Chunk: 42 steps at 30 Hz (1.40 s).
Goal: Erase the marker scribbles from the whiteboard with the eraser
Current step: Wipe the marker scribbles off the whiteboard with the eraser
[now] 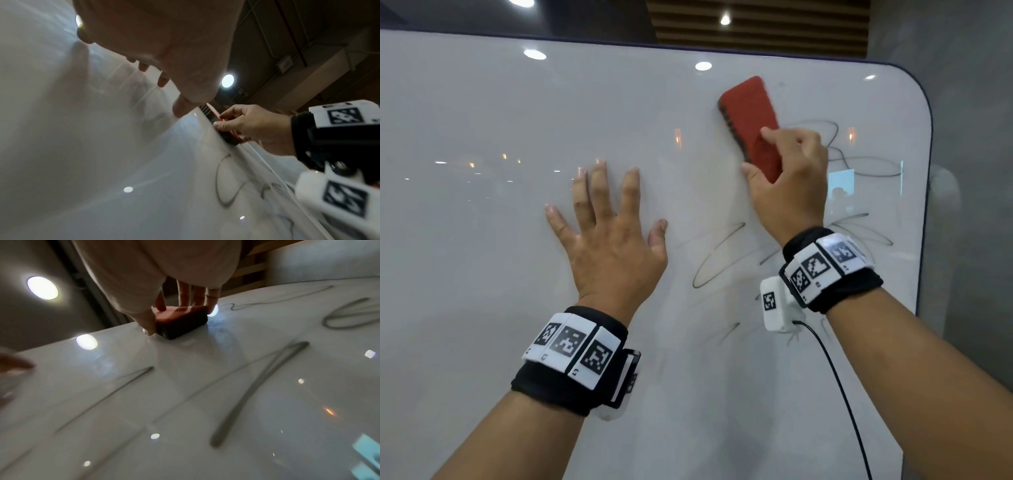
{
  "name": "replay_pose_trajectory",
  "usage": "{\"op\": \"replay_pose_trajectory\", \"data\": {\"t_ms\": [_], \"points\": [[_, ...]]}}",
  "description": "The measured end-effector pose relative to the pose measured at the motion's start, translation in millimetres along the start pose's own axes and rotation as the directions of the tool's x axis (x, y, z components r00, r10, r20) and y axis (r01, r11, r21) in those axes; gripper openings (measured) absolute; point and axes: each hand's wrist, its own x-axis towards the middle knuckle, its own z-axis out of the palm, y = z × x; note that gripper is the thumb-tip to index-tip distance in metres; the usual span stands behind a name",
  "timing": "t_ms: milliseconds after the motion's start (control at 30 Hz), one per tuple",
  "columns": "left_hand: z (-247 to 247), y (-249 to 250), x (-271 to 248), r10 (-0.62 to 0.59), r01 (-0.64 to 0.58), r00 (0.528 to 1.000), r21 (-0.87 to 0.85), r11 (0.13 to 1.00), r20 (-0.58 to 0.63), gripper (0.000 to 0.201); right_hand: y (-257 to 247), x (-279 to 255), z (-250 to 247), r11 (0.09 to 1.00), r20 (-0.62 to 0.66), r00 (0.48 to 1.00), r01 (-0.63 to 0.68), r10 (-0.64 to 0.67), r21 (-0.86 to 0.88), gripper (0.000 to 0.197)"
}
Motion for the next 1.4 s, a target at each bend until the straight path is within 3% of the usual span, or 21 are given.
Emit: {"op": "replay_pose_trajectory", "data": {"t_ms": [100, 300, 400, 533, 700, 867, 1033, 1100, 1200, 1267, 1400], "points": [[-8.9, 12.0, 13.4, 0.033, -0.034, 0.999, -0.022, 0.999, -0.022, 0.071, -6.9, -8.4, 4.2, 1.000, 0.001, 1.000, -0.018, 0.018, -0.006, 0.050], [-4.1, 29.0, 41.3, 0.127, -0.142, 0.984, 0.117, 0.983, 0.126, 0.106, -5.2, -21.4, 5.9, 0.997, 0.063, 0.995, 0.083, -0.083, 0.003, 0.055], [-0.4, 27.4, 43.0, 0.129, -0.147, 0.983, 0.139, 0.979, 0.132, 0.107, -6.1, -24.0, 7.4, 0.995, 0.058, 0.993, 0.098, -0.099, 0.011, 0.053], [-0.6, 26.0, 42.6, 0.136, -0.155, 0.982, 0.147, 0.977, 0.132, 0.105, 2.2, -22.4, 4.4, 0.977, 0.097, 0.973, 0.212, -0.209, -0.024, 0.050], [-0.8, 25.9, 41.7, 0.153, -0.173, 0.979, 0.145, 0.974, 0.135, 0.104, -1.3, -16.4, 12.4, 1.000, -0.059, 0.998, 0.003, -0.002, 0.011, 0.051], [-0.7, 24.2, 41.5, 0.162, -0.177, 0.980, 0.128, 0.976, 0.118, 0.101, -2.1, -27.2, 5.6, 0.978, 0.077, 0.978, 0.198, -0.193, -0.059, 0.049], [-3.7, 27.9, 40.7, 0.151, -0.167, 0.979, 0.119, 0.979, 0.135, 0.100, 11.3, -7.1, 1.6, 0.998, -0.063, 0.997, -0.040, 0.037, -0.041, 0.050], [-5.4, 31.9, 41.0, 0.143, -0.156, 0.981, 0.097, 0.983, 0.131, 0.102, 2.2, -18.1, 5.1, 0.998, -0.025, 1.000, 0.010, -0.011, -0.057, 0.050], [-6.4, 37.6, 42.6, 0.140, -0.149, 0.982, 0.065, 0.987, 0.124, 0.105, 1.8, -29.1, -0.9, 0.981, 0.086, 0.980, 0.184, -0.179, -0.054, 0.049], [-6.3, 38.9, 42.9, 0.137, -0.146, 0.982, 0.062, 0.987, 0.126, 0.105, 11.5, -19.5, -5.5, 0.974, 0.106, 0.973, 0.215, -0.207, -0.077, 0.049], [-6.2, 37.3, 43.3, 0.134, -0.144, 0.982, 0.068, 0.987, 0.130, 0.105, 21.2, 5.2, -3.8, 0.999, -0.045, 0.998, -0.038, 0.037, -0.026, 0.051]]}}
